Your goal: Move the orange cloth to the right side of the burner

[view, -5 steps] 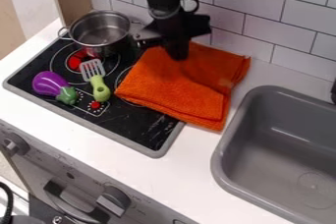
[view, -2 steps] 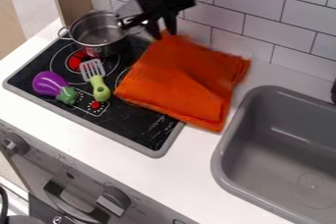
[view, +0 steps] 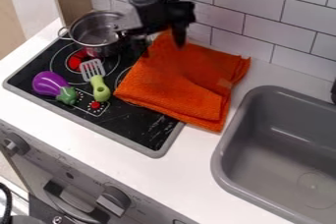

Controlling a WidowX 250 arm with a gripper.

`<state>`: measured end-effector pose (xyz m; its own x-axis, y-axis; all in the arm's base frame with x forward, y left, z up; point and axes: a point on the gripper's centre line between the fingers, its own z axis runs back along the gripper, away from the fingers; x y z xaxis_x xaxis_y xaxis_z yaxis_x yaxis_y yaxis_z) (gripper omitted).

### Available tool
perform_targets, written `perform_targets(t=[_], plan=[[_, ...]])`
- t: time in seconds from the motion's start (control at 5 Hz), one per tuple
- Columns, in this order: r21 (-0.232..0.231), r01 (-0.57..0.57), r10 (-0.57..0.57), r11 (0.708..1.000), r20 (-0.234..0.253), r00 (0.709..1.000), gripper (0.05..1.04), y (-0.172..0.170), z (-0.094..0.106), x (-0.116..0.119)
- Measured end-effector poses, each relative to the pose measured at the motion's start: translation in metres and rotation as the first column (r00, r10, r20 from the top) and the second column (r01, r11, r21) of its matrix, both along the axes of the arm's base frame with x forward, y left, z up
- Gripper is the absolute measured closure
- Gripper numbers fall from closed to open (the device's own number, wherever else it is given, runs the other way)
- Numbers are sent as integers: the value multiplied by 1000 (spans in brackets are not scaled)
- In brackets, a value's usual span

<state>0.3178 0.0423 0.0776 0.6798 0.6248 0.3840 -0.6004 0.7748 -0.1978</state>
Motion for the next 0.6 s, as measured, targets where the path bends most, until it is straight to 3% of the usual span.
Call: perform_targets(t=[0.2, 0.6], plan=[[6, 71, -71, 997, -7, 997, 87, -6, 11, -19], [109, 174, -159, 979, -134, 978, 87, 21, 7, -53]])
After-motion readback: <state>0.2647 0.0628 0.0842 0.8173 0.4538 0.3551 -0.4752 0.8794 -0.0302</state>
